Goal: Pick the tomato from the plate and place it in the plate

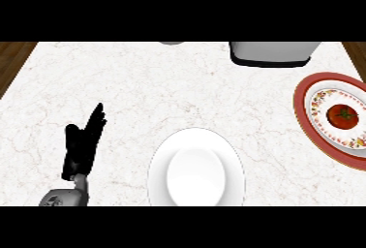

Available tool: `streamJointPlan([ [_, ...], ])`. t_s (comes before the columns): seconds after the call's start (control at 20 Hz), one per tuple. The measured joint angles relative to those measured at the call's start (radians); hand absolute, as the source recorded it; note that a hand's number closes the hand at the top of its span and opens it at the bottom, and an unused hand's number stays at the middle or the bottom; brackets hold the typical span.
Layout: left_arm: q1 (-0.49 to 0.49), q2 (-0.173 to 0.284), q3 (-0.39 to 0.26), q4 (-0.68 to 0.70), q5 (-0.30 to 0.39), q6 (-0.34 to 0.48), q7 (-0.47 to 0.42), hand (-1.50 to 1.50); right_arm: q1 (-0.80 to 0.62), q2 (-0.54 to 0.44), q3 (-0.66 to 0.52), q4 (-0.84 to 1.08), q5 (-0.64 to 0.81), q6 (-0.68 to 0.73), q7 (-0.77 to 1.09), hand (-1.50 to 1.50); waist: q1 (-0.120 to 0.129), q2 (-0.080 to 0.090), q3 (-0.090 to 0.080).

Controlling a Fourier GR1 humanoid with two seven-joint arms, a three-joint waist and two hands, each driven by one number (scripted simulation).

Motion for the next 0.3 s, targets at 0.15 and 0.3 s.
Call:
streamJointPlan([
  [0.15,0.007,0.01,0.003,-0.016,0.005,-0.01,0.008,0.0,0.007,-0.008,-0.012,0.003,-0.01,-0.01,0.009,-1.5,0.004,0.0,0.001],
  [0.3,0.005,0.005,0.0,-0.015,0.003,-0.008,0.007,0.0,0.026,-0.004,-0.013,0.003,-0.01,-0.027,-0.002,-1.5,0.004,0.001,0.001],
])
